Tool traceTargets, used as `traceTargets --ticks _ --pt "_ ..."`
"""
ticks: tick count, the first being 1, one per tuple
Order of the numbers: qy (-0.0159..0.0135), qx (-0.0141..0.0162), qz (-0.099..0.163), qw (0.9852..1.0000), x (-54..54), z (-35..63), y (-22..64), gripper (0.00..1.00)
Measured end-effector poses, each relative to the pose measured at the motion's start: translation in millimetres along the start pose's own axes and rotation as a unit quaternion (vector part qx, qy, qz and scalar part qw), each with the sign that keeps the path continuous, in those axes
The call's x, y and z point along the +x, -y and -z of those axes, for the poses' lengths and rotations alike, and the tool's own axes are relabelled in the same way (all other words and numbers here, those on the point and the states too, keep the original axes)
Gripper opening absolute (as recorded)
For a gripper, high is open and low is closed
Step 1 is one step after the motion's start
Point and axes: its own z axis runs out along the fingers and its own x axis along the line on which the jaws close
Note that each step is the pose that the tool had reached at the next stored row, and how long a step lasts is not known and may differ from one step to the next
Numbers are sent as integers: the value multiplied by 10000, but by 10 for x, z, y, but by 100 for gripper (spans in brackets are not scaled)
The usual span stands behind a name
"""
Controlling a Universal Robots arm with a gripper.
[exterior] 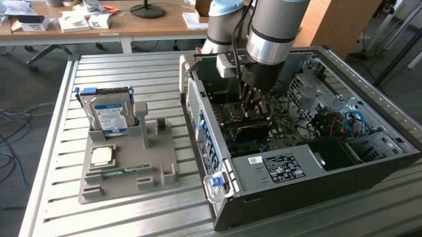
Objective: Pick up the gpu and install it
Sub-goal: 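Press down on the gpu until it lock into place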
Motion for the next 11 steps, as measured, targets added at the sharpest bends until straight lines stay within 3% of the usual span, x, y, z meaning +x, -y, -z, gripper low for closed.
traceTargets --ticks 11 --pt "1 1 0 10000 1 -91 -1 11"
